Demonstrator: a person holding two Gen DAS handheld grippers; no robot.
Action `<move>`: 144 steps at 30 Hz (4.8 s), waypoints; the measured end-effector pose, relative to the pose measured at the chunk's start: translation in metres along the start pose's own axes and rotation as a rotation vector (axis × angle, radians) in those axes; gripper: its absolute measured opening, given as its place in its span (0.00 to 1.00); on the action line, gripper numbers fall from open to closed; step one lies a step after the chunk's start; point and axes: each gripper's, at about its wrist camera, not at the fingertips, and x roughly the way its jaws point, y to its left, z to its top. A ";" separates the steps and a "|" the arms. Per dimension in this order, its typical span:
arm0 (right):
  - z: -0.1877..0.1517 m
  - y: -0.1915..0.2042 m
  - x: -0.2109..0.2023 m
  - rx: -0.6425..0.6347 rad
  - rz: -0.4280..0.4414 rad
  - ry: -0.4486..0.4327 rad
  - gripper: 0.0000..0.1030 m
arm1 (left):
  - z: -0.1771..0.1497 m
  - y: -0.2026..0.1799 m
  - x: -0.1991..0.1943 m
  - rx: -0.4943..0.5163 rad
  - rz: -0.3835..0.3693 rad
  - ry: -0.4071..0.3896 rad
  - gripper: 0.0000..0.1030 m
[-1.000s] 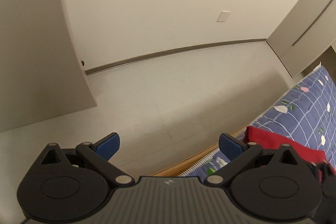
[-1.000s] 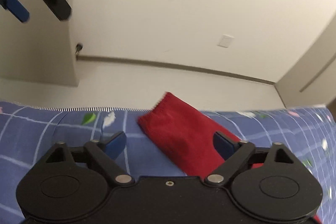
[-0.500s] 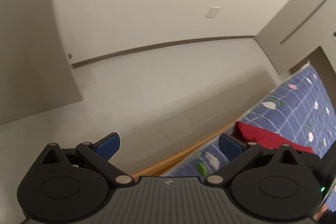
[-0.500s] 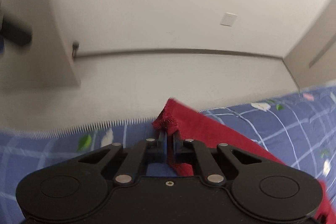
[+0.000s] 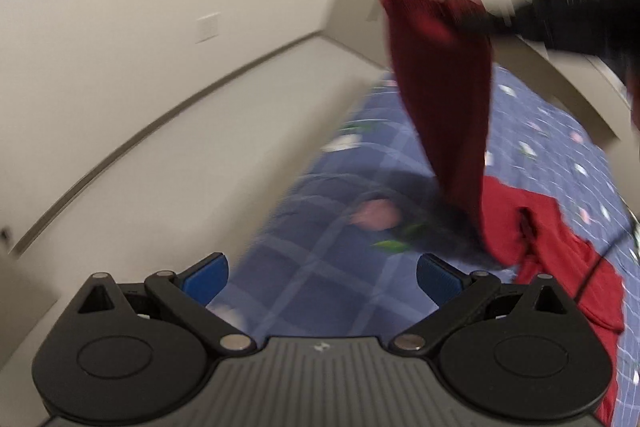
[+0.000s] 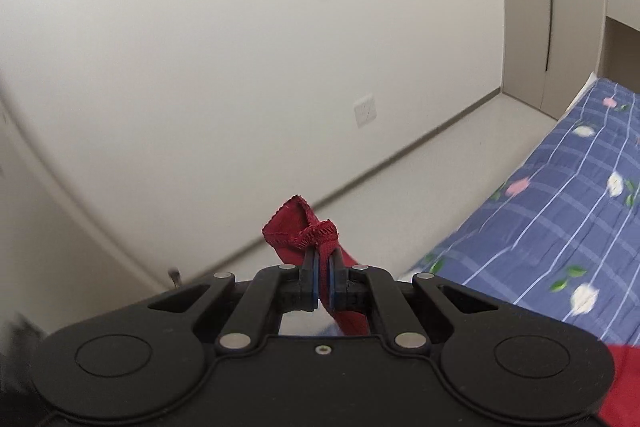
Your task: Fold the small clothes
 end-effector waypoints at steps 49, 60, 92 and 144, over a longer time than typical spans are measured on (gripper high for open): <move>-0.286 -0.326 -0.308 0.741 -0.386 -0.625 0.03 | -0.083 -0.366 0.163 1.010 0.328 -0.333 0.32; -0.286 -0.343 -0.328 0.704 -0.392 -0.672 0.03 | -0.080 -0.349 0.177 1.067 0.410 -0.367 0.09; -0.419 -0.370 -0.282 0.881 -0.588 -0.318 0.42 | -0.104 -0.331 0.164 1.343 0.275 -0.214 0.80; -0.398 -0.384 -0.235 0.527 -0.998 -0.050 0.83 | -0.008 -0.338 0.237 0.638 0.164 -0.065 0.99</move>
